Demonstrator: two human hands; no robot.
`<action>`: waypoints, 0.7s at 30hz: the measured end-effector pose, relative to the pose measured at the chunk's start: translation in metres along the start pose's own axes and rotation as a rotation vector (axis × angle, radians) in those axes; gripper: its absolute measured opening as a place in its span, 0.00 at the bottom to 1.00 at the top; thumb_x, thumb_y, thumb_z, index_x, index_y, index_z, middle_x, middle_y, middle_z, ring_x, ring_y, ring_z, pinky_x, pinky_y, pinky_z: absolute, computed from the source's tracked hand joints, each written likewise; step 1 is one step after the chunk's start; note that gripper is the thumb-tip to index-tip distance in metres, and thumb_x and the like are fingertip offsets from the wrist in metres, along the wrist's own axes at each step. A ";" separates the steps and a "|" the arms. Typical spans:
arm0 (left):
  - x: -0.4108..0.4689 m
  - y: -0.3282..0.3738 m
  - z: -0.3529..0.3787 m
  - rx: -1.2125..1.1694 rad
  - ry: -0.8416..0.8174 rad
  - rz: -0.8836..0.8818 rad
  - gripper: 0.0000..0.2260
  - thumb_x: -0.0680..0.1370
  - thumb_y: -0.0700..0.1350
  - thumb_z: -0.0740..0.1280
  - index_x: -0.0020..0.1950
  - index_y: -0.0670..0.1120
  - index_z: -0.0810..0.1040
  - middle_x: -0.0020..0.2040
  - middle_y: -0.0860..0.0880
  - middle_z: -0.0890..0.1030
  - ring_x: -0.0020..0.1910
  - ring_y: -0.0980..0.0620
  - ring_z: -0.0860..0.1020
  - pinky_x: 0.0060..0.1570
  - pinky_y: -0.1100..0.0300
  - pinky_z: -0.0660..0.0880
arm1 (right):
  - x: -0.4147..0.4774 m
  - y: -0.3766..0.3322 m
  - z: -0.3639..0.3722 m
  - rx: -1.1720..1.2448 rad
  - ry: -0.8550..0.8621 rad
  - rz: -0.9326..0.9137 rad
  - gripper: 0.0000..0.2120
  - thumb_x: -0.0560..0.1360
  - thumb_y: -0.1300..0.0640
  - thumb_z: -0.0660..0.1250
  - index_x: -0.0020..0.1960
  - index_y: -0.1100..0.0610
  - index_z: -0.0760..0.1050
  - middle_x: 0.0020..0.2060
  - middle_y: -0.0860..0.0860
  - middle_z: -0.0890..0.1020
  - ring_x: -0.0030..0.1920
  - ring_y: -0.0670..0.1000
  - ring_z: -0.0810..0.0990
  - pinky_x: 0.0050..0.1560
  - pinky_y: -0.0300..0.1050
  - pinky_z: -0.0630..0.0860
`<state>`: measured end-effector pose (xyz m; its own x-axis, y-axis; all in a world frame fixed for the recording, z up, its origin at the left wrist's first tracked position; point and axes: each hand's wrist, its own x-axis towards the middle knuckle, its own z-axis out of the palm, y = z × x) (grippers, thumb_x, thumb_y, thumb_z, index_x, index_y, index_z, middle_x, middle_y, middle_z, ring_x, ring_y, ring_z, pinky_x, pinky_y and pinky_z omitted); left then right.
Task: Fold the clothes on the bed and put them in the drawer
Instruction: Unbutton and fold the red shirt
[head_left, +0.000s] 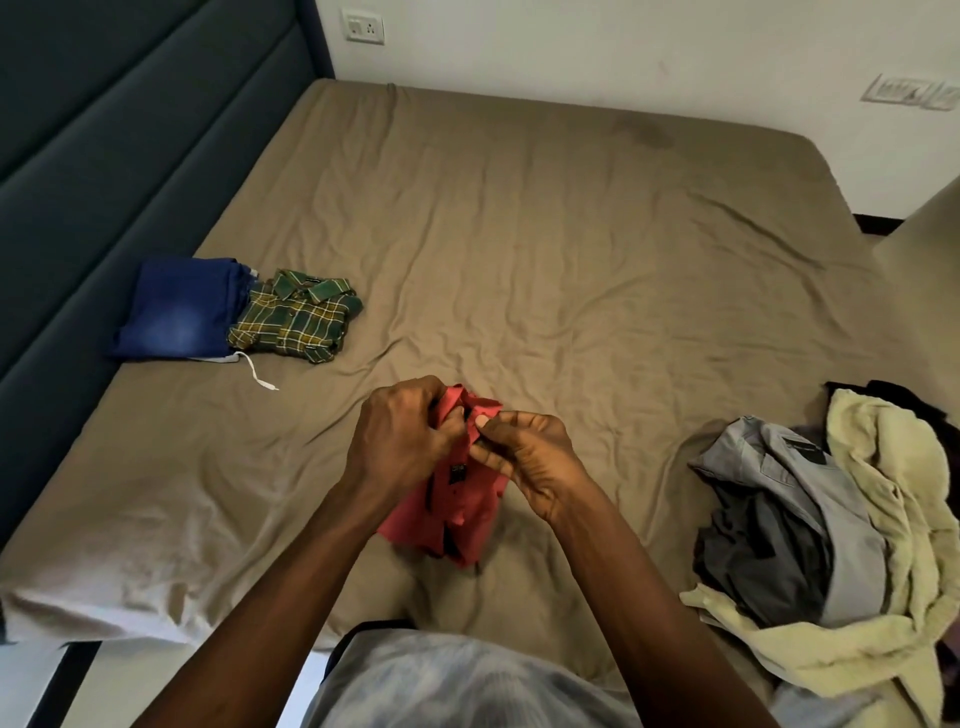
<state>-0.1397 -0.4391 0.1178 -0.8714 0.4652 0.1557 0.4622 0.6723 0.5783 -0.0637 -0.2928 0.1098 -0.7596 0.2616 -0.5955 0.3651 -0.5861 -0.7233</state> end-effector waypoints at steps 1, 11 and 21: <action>-0.001 0.001 0.001 0.035 0.003 0.038 0.10 0.74 0.50 0.73 0.39 0.47 0.77 0.32 0.53 0.76 0.32 0.50 0.74 0.34 0.56 0.65 | 0.000 0.001 0.003 -0.057 0.034 -0.037 0.06 0.76 0.68 0.73 0.39 0.65 0.81 0.36 0.56 0.84 0.37 0.49 0.84 0.43 0.42 0.85; -0.006 -0.003 0.005 -0.414 -0.173 -0.158 0.03 0.76 0.44 0.76 0.44 0.52 0.86 0.35 0.58 0.85 0.35 0.62 0.82 0.34 0.68 0.72 | -0.002 0.009 0.005 -0.147 0.086 -0.135 0.08 0.77 0.70 0.71 0.40 0.62 0.82 0.34 0.52 0.85 0.37 0.47 0.85 0.38 0.38 0.81; -0.014 0.009 0.016 -0.226 0.001 -0.181 0.05 0.75 0.50 0.75 0.40 0.54 0.82 0.31 0.56 0.80 0.31 0.59 0.79 0.32 0.59 0.72 | -0.002 0.012 0.006 -0.214 0.153 -0.245 0.06 0.75 0.67 0.74 0.42 0.58 0.84 0.38 0.54 0.86 0.41 0.50 0.86 0.42 0.41 0.83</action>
<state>-0.1210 -0.4299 0.1077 -0.9367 0.3484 0.0344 0.2506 0.5988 0.7607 -0.0606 -0.3050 0.1041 -0.7549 0.4961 -0.4290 0.2987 -0.3222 -0.8983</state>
